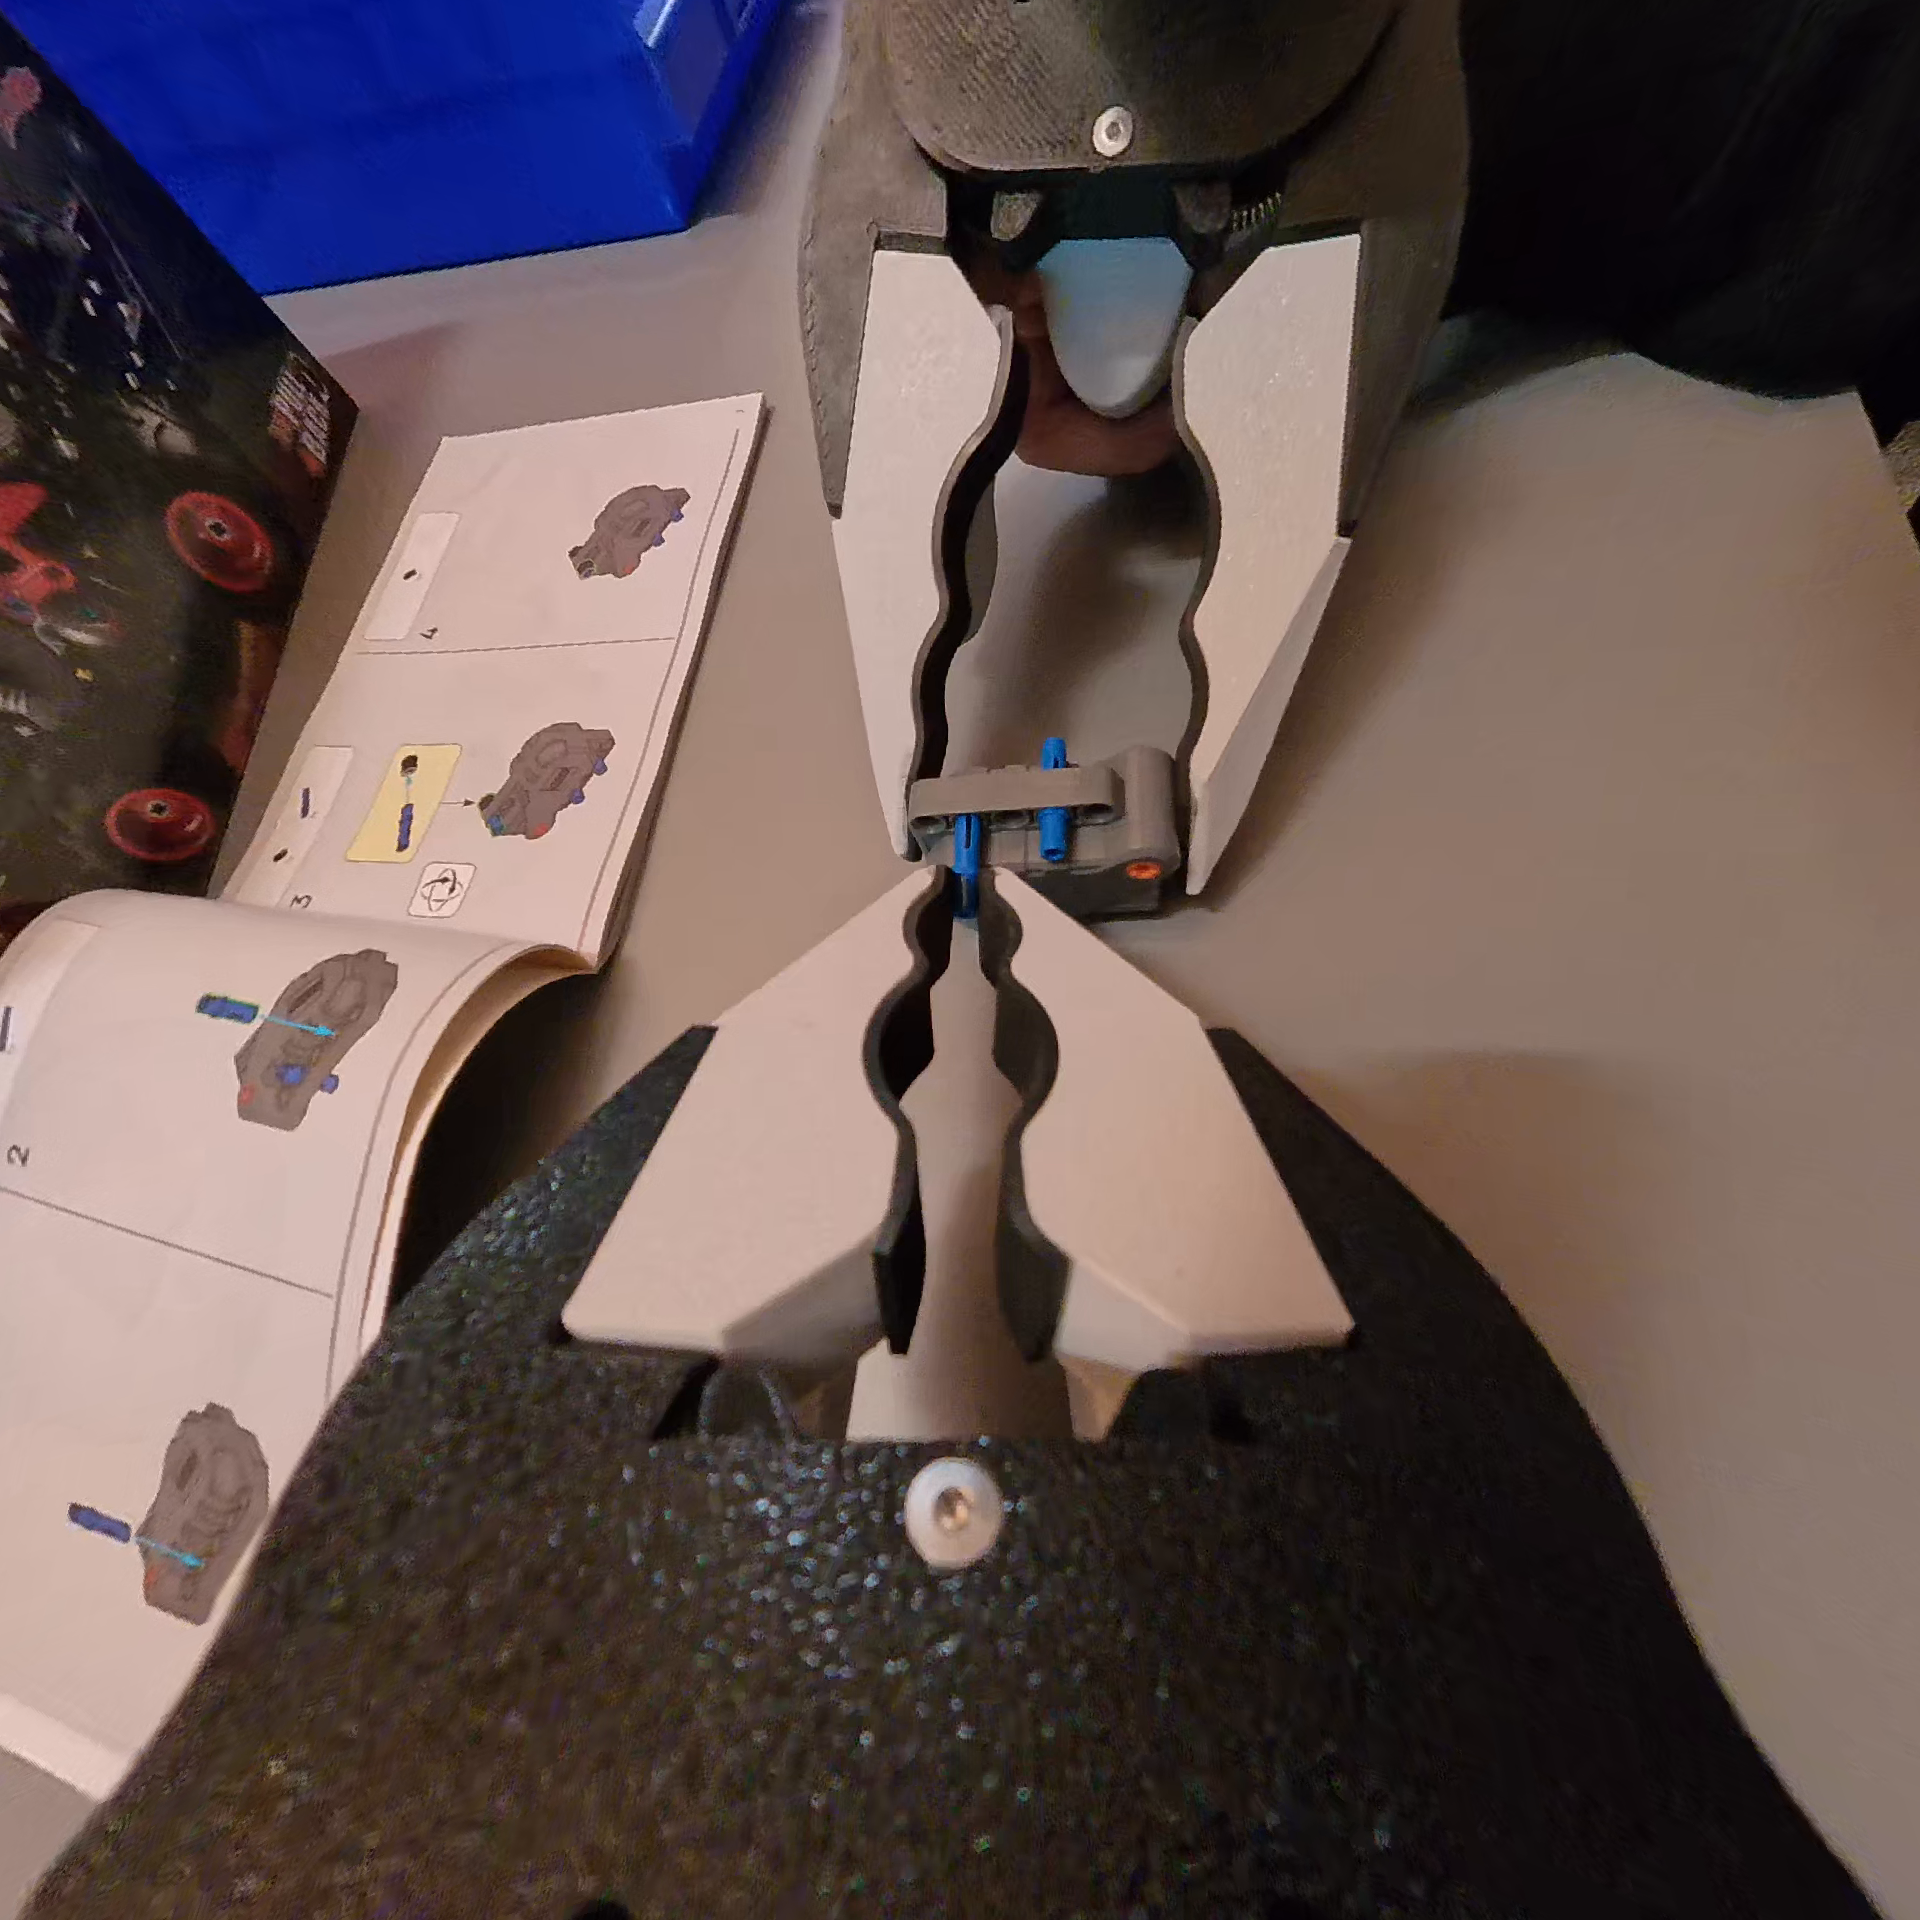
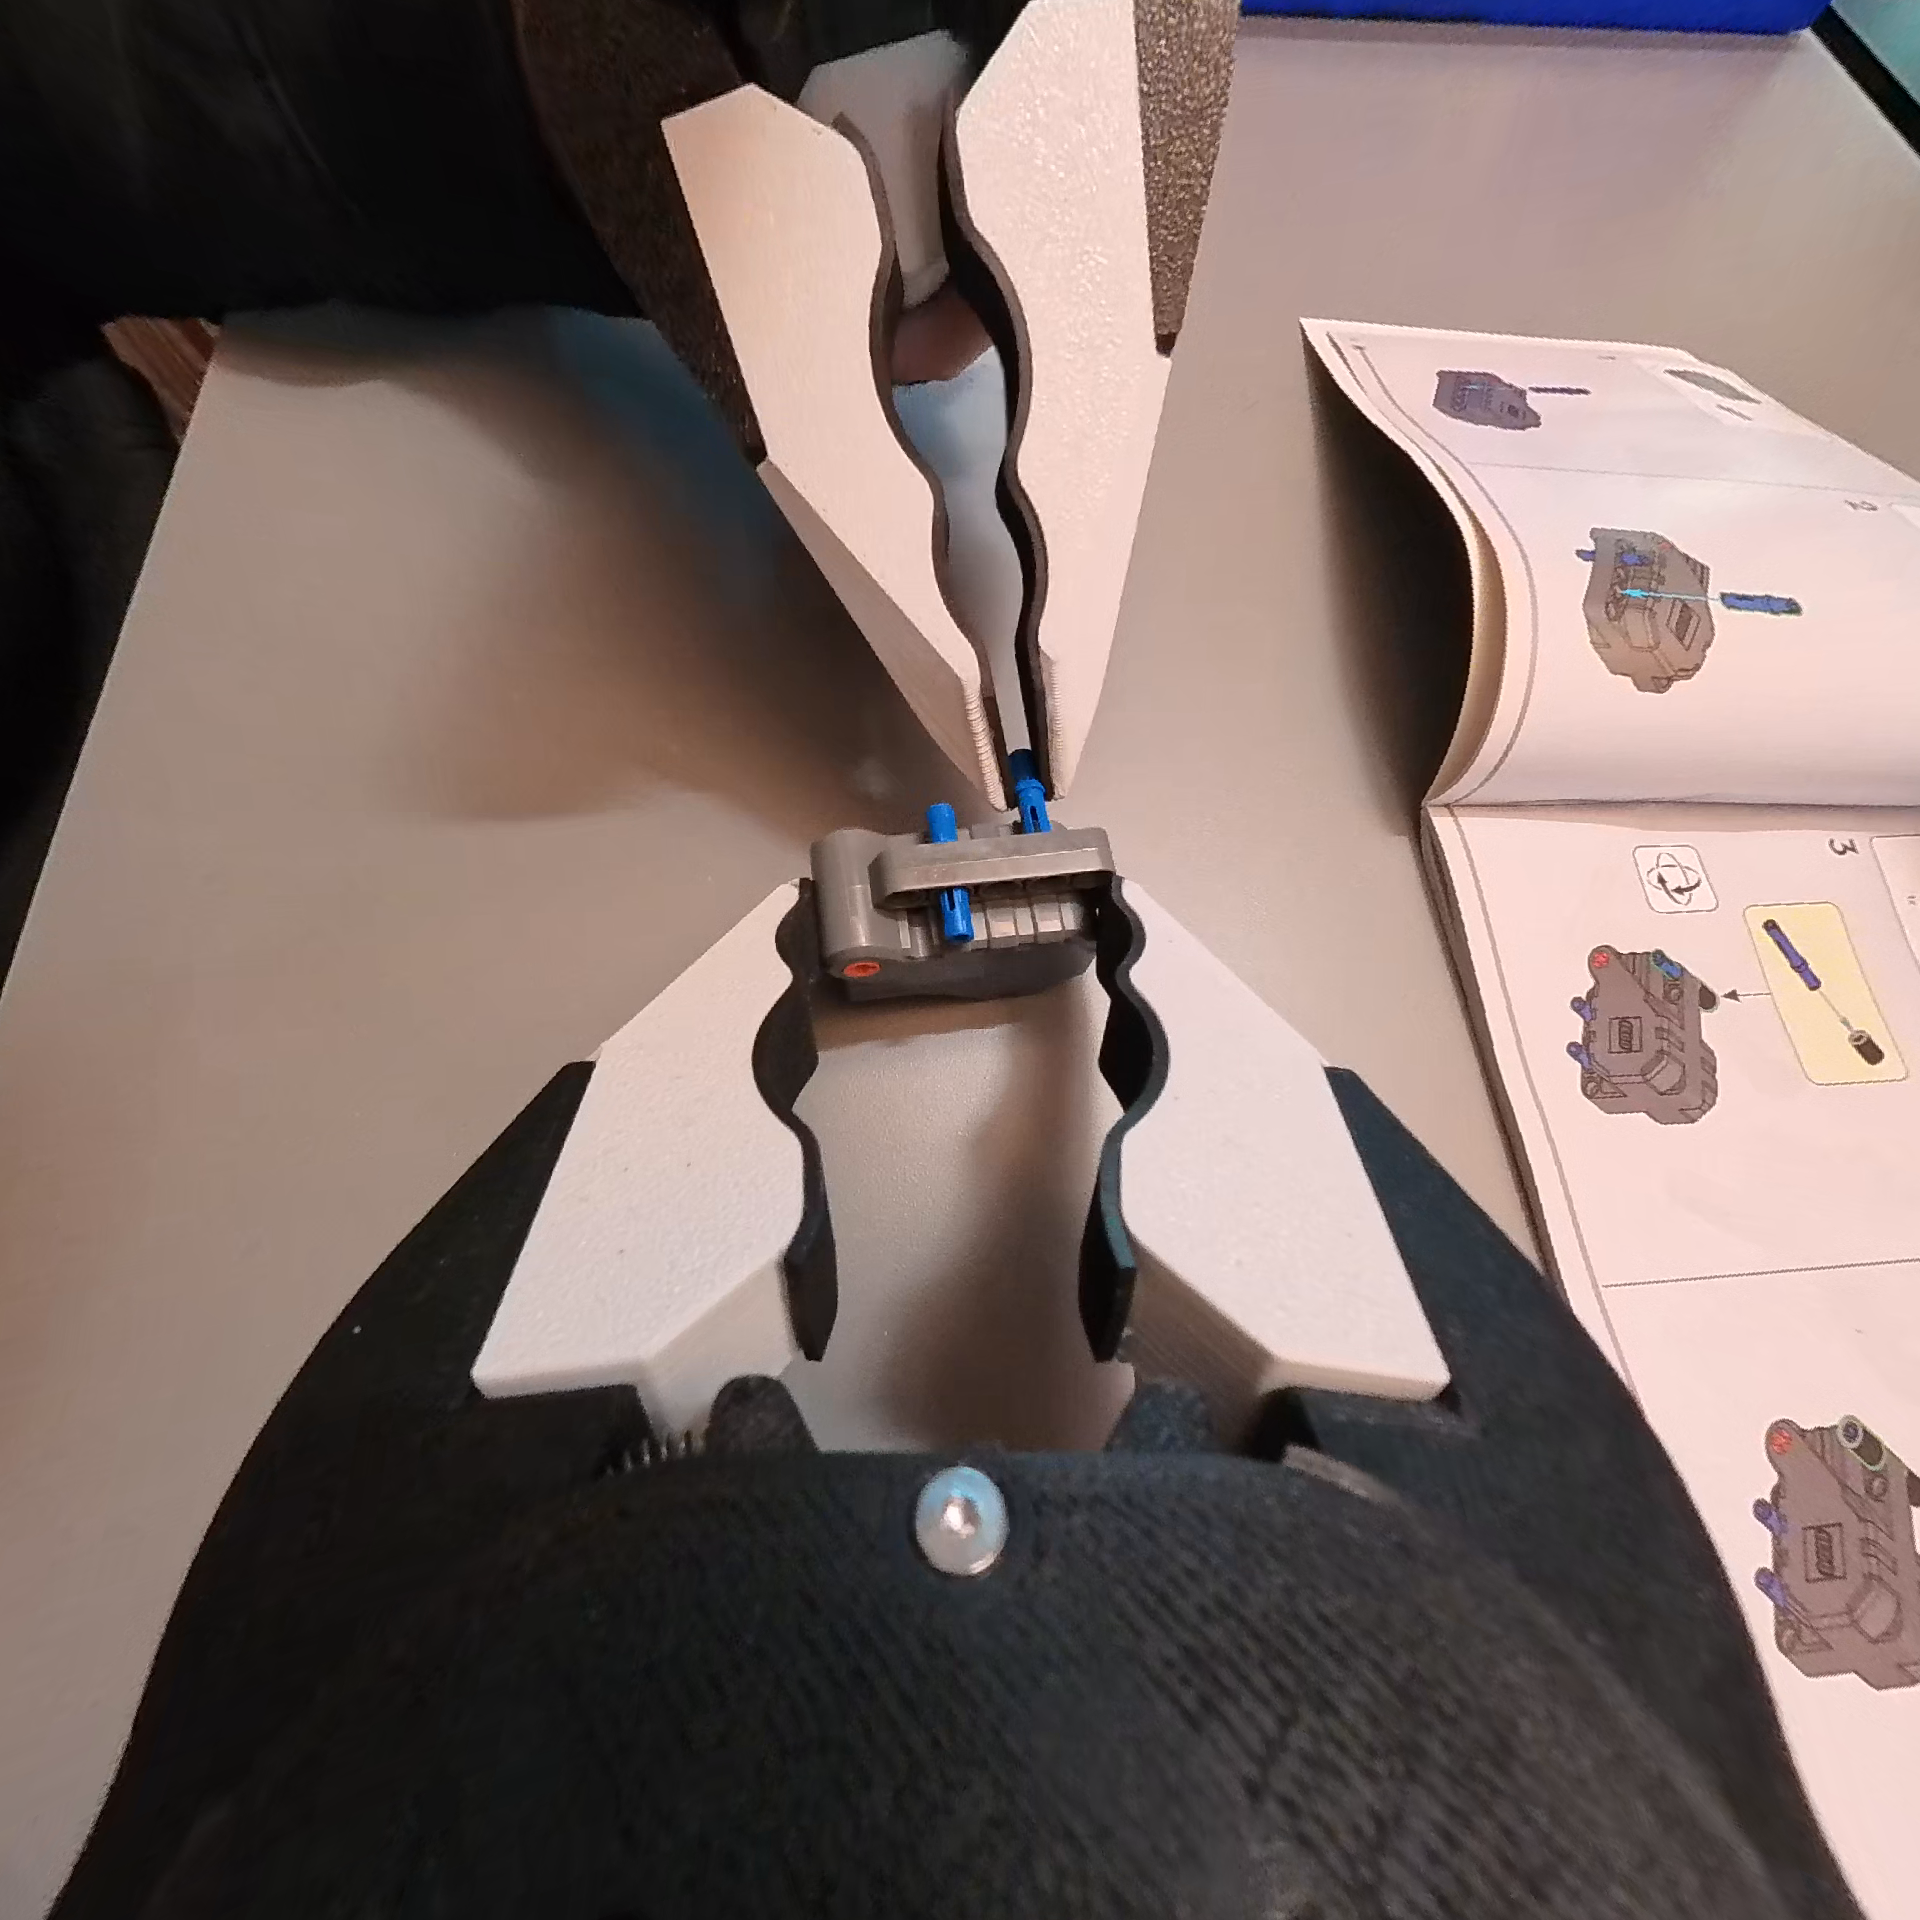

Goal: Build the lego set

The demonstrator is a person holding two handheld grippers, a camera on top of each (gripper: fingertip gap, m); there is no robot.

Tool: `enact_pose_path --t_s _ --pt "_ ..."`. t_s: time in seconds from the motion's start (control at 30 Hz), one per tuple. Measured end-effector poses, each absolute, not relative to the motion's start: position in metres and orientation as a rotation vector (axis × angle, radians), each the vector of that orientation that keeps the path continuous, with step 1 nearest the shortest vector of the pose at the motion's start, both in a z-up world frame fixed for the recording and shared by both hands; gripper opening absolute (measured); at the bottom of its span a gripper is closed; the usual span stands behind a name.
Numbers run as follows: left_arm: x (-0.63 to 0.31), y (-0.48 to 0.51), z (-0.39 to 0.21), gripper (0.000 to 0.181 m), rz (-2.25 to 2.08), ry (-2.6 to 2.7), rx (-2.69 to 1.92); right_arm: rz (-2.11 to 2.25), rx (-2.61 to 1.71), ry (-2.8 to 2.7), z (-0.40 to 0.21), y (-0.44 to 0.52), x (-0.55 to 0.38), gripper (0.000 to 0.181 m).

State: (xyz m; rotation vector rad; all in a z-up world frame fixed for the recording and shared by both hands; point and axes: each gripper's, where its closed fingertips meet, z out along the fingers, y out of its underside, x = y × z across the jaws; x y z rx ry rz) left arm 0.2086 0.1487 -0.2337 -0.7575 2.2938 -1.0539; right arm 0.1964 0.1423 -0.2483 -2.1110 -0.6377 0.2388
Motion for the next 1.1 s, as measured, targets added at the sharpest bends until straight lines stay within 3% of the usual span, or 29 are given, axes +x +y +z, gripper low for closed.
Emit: enact_pose_path --t_s 0.2,0.47,0.73,1.1 --pt "0.2102 0.1507 -0.2329 0.001 -0.749 2.362 -0.565 0.236 -2.111 -0.637 -0.2483 0.1423 0.1966 0.052" --pt "0.2064 0.1463 -0.2338 0.001 -1.236 2.443 -1.219 0.229 -2.112 -0.637 -0.2486 0.1429 0.1966 0.052" --pt "0.2107 0.1508 -0.2332 0.001 -0.689 2.464 -0.802 0.219 -2.115 -0.627 -0.2487 0.1438 0.1979 0.052" --pt "0.209 0.1473 -0.2335 0.002 -0.962 2.458 -0.959 0.219 -2.112 -0.635 -0.2488 0.1479 0.1939 0.052"
